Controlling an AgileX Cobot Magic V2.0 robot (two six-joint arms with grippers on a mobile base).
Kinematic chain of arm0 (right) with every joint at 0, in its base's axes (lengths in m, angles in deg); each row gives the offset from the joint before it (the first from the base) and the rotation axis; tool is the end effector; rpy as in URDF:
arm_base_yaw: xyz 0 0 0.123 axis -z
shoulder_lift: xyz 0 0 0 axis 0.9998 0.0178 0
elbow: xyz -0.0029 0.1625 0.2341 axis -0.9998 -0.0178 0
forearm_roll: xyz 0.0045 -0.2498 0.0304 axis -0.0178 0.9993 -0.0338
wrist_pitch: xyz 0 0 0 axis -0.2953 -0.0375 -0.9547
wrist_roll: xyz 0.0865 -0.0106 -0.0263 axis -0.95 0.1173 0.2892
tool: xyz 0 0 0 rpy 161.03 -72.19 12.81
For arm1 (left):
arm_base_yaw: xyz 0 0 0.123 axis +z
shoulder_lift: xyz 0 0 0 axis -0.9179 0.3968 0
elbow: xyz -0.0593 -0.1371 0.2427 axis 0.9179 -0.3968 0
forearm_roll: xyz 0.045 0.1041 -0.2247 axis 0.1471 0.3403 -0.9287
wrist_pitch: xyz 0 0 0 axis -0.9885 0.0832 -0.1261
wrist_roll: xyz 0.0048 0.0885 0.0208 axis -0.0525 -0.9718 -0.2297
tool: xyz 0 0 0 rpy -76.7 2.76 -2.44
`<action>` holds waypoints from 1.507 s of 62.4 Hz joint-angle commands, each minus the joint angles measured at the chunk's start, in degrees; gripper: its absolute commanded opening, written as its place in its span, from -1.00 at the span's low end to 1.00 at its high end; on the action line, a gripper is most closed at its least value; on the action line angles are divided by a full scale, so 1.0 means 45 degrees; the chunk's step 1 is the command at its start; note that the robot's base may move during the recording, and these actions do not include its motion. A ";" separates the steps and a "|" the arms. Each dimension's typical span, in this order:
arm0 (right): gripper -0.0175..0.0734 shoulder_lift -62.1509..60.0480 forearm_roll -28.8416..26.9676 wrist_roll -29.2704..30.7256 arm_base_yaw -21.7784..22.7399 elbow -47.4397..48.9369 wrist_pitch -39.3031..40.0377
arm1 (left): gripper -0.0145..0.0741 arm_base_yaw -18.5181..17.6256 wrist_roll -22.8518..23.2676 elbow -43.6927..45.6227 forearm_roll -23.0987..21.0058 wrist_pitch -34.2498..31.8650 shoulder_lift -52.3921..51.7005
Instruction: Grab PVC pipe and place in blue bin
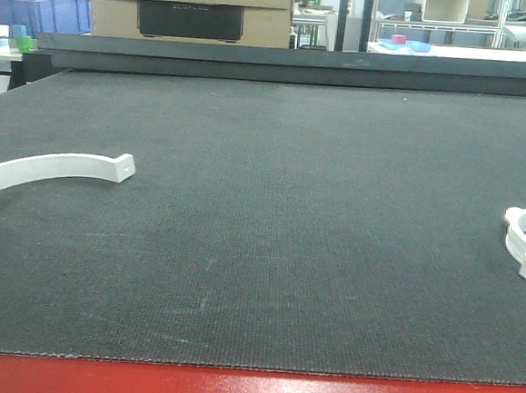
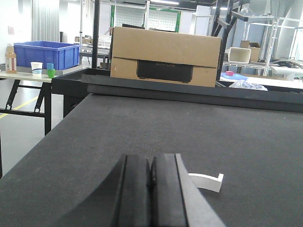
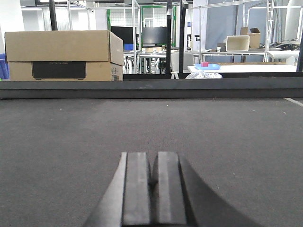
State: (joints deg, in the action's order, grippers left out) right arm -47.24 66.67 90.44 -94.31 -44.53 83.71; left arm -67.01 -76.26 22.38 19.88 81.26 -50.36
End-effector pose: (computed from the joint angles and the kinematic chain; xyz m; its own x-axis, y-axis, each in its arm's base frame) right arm 0.0563 0.0052 0.2134 0.0889 0.0771 -0.9931 -0.0977 0.9929 0.0683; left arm 0.0566 -0.0004 0.2139 0.1049 -0.0611 -0.9926 0.0132 0.9981 -0.0601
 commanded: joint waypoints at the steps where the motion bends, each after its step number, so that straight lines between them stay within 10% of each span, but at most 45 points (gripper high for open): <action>1: -0.98 -0.0045 -0.0024 0.0067 -0.0018 0.0035 0.0190 | -0.92 0.0020 0.0025 0.0057 -0.0072 -0.0199 -0.0054; 29: -0.98 -0.0045 0.0077 0.0067 -0.0018 0.0035 0.0364 | -0.92 0.0020 0.0025 0.0057 -0.0072 -0.0227 -0.0054; 54: -0.98 -0.0045 -0.0564 0.0067 0.0005 0.0720 0.5461 | -0.92 0.0020 0.0025 0.1744 -0.0249 -0.1482 -0.0054; 70: -0.98 0.1288 -0.0564 0.0088 0.0005 0.4011 0.3272 | -0.92 0.0020 -0.0454 0.5096 -0.0171 -0.0905 0.2277; 94: -0.98 0.5347 -0.0564 0.0088 0.0005 0.9134 -0.4701 | -0.92 0.0020 -0.0454 1.1001 -0.0171 0.5879 0.7468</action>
State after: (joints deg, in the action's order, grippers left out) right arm -27.39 64.15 90.44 -94.31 -6.62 70.54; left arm -67.01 -78.24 67.84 19.10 101.93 -20.80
